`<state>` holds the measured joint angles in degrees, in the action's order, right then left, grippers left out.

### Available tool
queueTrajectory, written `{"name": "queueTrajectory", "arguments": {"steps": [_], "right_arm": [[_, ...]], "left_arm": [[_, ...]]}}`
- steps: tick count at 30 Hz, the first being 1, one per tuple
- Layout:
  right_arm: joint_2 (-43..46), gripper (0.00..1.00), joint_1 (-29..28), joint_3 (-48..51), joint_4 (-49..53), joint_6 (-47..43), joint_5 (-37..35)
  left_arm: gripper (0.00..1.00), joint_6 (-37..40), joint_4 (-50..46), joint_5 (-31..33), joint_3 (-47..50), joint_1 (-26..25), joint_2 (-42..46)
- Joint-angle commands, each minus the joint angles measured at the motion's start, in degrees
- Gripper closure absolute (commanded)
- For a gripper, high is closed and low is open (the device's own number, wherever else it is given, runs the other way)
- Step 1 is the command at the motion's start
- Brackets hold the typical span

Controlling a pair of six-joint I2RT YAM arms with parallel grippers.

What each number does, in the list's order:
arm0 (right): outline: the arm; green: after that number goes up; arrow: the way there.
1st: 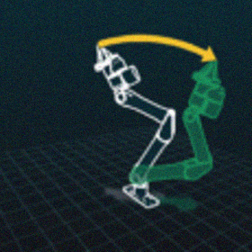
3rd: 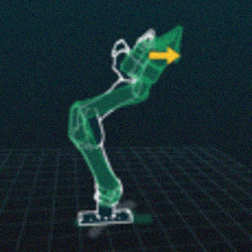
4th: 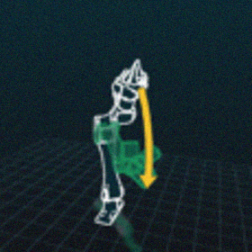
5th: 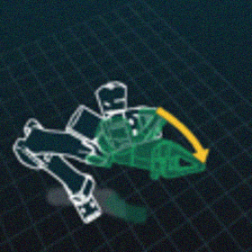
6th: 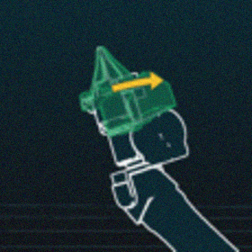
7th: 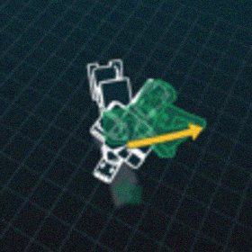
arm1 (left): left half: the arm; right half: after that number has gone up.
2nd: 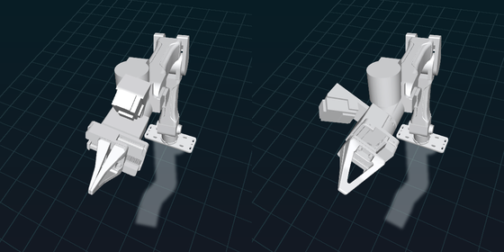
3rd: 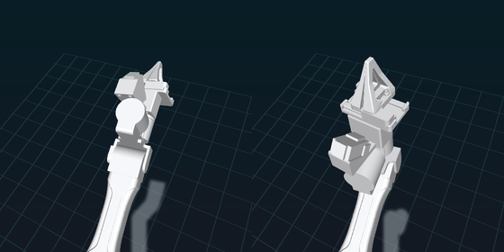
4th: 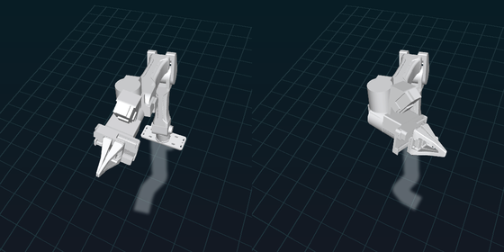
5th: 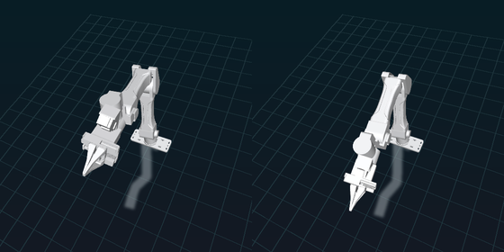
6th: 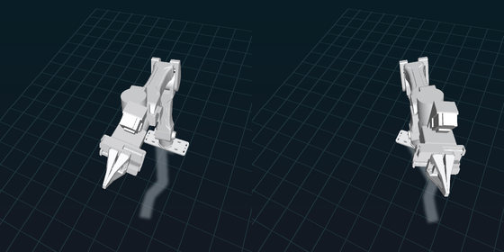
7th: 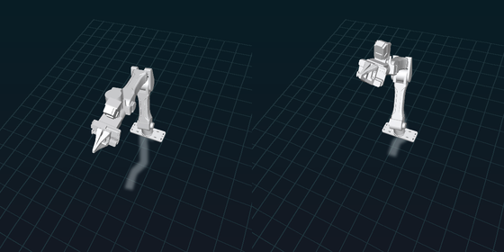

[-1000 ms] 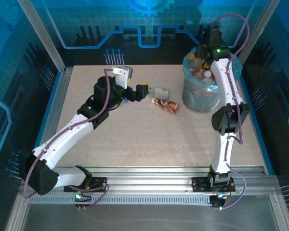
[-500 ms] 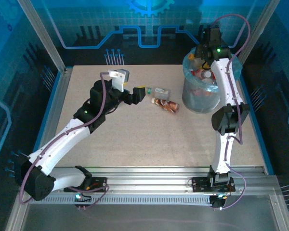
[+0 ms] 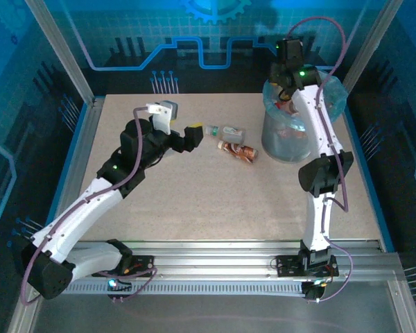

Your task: Put the plastic bottles in the bin

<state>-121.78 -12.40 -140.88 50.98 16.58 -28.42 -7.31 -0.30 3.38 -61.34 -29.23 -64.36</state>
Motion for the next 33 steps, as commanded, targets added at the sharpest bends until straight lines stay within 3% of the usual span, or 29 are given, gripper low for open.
{"name": "queueTrajectory", "arguments": {"steps": [1,7,14,21,26,29,33], "right_arm": [[4.12,0.36,-2.84,-2.67,-1.33,-3.36,-3.02],[6.11,0.35,-5.15,-3.0,-1.69,-4.99,-3.12],[6.54,0.36,-12.17,-3.93,-2.75,-9.31,6.06],[2.73,0.36,-20.21,-3.05,-0.91,-8.87,15.57],[0.84,0.36,-22.21,0.88,-0.25,-4.52,23.94],[1.0,0.36,-22.56,5.15,-1.55,-1.22,29.89],[1.53,0.36,-23.51,9.4,-1.75,0.5,32.34]], "left_arm": [[0.03,1.96,-2.28,2.48,0.51,1.1,2.34],[0.04,2.36,-5.11,3.27,1.09,2.79,4.14],[0.03,2.39,-10.57,1.79,0.22,7.73,3.59],[0.04,2.72,-22.17,-6.61,-7.73,16.5,-7.1],[0.05,2.78,-25.95,-11.94,-12.45,22.96,-16.45],[0.05,4.39,-28.72,-13.4,-15.74,24.86,-22.69],[0.03,8.0,-31.96,-13.21,-20.75,25.45,-30.3]]}}
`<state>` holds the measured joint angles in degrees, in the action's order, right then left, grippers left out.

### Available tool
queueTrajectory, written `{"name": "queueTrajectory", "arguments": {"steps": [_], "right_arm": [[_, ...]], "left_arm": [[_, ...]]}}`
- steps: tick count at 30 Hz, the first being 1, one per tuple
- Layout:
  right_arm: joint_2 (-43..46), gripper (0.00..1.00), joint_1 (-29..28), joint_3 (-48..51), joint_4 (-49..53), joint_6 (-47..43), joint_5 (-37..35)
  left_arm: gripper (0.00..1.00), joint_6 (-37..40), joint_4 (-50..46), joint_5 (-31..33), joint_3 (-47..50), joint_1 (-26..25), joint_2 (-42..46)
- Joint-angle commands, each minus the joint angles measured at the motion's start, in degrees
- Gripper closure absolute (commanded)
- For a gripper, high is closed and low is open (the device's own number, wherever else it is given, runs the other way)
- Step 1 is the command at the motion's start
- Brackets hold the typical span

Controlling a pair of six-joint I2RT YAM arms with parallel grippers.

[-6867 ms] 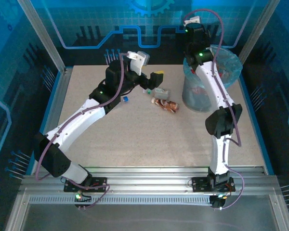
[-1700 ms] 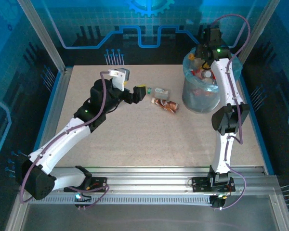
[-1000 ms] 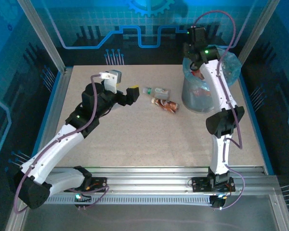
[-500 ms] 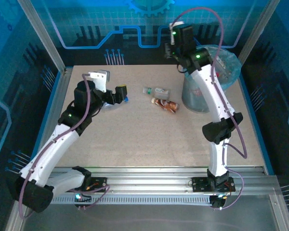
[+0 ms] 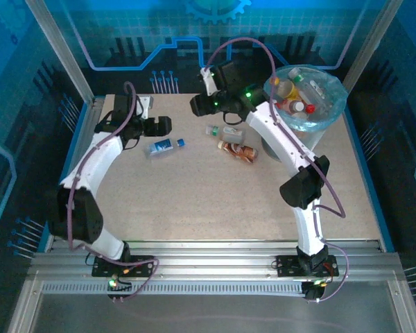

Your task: Put the plastic bottles in the bin

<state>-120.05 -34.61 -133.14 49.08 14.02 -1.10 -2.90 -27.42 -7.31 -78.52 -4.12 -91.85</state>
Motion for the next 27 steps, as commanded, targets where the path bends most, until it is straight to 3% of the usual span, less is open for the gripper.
{"name": "queueTrajectory", "arguments": {"steps": [1,13,27], "right_arm": [[0.03,0.36,-1.56,2.74,-0.1,3.2,5.73],[2.37,0.35,-3.09,9.13,-0.3,1.76,6.32],[2.76,0.34,-3.02,13.0,-1.71,2.28,7.08]], "left_arm": [[0.03,4.41,-5.3,-2.13,-4.69,0.32,-4.44],[0.01,9.93,-11.67,-0.86,-14.44,0.64,-20.49],[0.03,9.94,-15.76,-0.63,-13.44,0.38,-25.04]]}}
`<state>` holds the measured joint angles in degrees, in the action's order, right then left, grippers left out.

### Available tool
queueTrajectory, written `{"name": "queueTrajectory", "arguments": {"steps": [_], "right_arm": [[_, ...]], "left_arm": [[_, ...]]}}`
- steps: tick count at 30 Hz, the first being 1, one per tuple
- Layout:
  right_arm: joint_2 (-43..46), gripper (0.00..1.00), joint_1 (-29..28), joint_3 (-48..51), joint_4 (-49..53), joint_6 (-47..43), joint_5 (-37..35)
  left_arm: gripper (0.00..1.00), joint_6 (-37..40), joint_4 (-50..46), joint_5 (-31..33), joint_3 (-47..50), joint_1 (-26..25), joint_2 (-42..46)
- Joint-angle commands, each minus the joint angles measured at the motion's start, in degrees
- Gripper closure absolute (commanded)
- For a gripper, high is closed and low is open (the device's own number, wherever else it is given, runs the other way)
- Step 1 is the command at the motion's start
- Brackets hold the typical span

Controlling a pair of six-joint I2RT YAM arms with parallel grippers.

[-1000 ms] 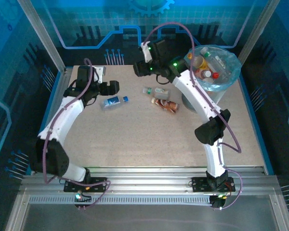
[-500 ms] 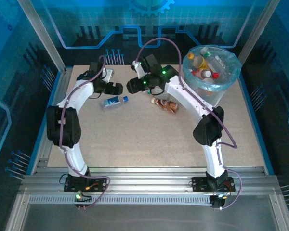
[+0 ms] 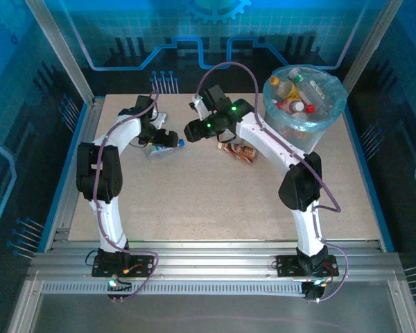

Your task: Put the plastic bottles in the bin

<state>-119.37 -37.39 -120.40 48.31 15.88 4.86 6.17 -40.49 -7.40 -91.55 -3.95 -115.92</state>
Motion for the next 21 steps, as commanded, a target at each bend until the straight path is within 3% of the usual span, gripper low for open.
{"name": "queueTrajectory", "arguments": {"steps": [1,21], "right_arm": [[1.96,0.34,-0.25,0.1,-0.94,0.47,1.22],[-0.6,0.34,-0.23,-3.82,1.72,-0.32,2.09]], "left_arm": [[0.03,0.93,-2.66,-0.4,-0.14,0.17,-0.94],[0.06,1.39,-1.36,2.17,2.25,-1.15,-2.5]]}}
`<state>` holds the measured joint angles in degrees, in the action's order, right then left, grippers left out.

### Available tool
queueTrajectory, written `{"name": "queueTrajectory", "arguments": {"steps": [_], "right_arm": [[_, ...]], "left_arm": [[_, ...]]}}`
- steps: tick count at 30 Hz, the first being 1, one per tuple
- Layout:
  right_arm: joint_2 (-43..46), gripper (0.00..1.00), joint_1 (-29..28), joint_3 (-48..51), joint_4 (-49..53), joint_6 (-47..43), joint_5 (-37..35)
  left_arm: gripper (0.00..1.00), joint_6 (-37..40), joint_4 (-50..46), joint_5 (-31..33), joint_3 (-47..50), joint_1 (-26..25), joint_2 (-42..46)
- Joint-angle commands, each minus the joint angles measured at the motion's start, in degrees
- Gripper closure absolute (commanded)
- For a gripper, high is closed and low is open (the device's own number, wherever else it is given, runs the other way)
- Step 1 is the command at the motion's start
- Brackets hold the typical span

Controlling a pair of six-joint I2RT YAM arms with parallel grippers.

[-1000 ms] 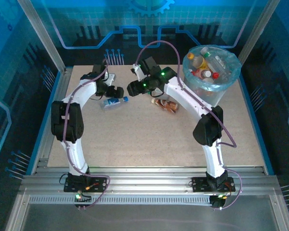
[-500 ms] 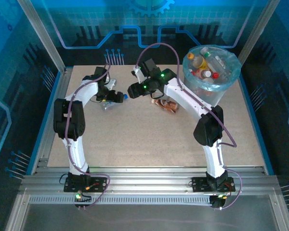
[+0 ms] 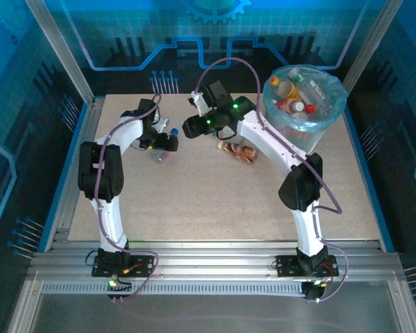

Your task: Put the plastic bottles in the bin

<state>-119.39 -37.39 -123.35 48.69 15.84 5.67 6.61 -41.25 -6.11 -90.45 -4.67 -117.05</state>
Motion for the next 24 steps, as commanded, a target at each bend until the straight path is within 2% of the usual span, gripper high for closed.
{"name": "queueTrajectory", "arguments": {"steps": [1,12,19,24], "right_arm": [[-0.49,0.34,-0.23,-0.55,1.3,-0.32,1.23],[-1.77,0.34,-0.19,-3.17,2.53,-0.61,1.5],[-1.32,0.34,-0.06,-1.1,1.84,-0.5,1.44],[-1.98,0.34,-0.06,-1.8,1.93,-0.28,1.95]], "left_arm": [[0.07,0.82,-0.45,1.02,1.24,-0.43,-1.48],[0.12,-0.49,0.1,0.81,0.1,-1.0,-2.78],[0.16,-0.55,0.12,1.0,0.19,-1.95,-3.41],[0.22,-0.47,0.07,1.25,0.37,-2.0,-3.55]]}}
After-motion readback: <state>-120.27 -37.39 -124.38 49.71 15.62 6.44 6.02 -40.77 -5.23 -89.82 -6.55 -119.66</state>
